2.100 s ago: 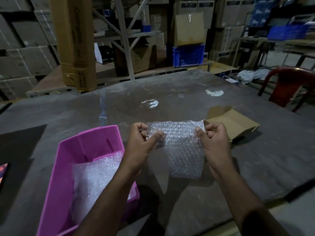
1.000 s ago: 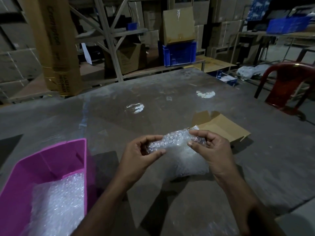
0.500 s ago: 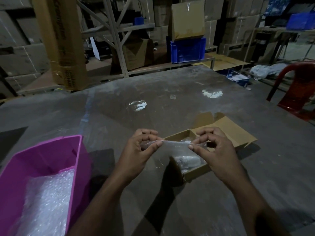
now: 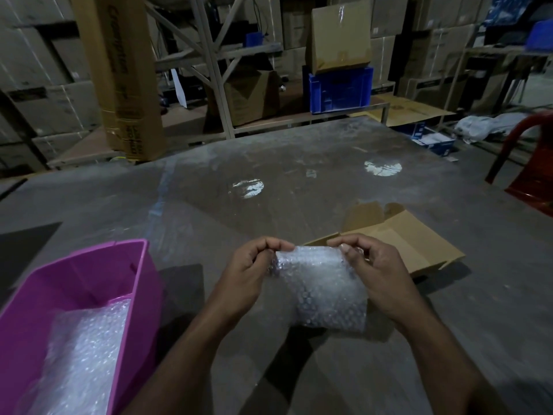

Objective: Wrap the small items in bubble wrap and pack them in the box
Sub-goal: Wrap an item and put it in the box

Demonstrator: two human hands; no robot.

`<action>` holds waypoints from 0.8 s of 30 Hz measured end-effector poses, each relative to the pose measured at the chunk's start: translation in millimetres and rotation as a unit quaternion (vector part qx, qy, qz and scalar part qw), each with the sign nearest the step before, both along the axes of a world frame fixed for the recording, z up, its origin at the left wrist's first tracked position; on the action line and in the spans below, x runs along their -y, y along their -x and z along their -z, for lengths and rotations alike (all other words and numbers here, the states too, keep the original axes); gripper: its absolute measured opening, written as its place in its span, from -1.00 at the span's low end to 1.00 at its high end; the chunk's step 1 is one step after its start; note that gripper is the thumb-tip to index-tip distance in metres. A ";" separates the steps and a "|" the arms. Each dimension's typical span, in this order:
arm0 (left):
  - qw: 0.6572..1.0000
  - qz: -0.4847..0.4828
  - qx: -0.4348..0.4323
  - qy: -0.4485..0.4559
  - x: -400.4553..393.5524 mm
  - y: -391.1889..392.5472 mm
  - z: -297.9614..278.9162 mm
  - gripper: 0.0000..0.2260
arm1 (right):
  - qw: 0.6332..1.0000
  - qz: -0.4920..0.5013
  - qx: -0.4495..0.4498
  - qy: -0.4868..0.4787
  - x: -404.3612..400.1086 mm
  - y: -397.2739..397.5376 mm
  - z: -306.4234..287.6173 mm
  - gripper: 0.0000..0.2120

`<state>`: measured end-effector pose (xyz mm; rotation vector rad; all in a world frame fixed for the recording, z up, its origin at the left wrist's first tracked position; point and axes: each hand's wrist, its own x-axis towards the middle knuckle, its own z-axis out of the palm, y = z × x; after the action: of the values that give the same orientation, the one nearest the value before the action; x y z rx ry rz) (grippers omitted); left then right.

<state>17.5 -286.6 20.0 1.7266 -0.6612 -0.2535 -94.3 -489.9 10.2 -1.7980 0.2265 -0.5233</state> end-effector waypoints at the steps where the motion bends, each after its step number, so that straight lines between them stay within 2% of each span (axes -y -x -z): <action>1: 1.000 0.007 -0.020 0.003 0.6 1.2 -2.5 -0.69 | 1.000 -0.004 -0.006 -0.010 0.6 0.1 -1.1 -0.80; 3: 0.997 0.034 -0.062 0.030 1.0 2.0 -6.4 -0.84 | 0.999 -0.017 -0.013 -0.049 2.4 1.5 -1.3 -0.87; 6: 0.994 0.050 -0.081 0.044 2.3 1.0 -7.5 -0.73 | 0.995 -0.037 -0.016 -0.092 4.8 3.8 0.9 -0.76; 8: 0.996 0.038 -0.064 0.046 6.1 0.0 -7.9 -0.76 | 0.997 -0.024 -0.020 -0.070 6.7 3.9 2.7 -0.76; 15: 1.000 0.003 0.006 0.010 8.9 -6.5 -4.1 -0.90 | 0.999 0.019 -0.012 0.050 9.9 0.3 11.6 -0.97; 17: 1.000 -0.004 0.021 0.007 6.5 -11.7 -2.5 -0.90 | 0.998 0.013 -0.018 0.065 8.7 1.0 12.8 -0.94; 21: 1.000 0.026 -0.009 -0.003 3.6 -14.3 -1.8 -0.88 | 0.997 0.005 -0.008 0.074 12.7 3.7 14.0 -0.89; 24: 0.997 0.061 -0.037 -0.003 4.8 -14.6 -3.3 -0.89 | 0.999 -0.011 -0.009 0.032 12.5 4.7 12.4 -0.83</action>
<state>32.1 -291.4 23.4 1.6763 -0.7142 -0.4030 -99.0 -502.4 -2.2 -1.8658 0.2037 -0.5030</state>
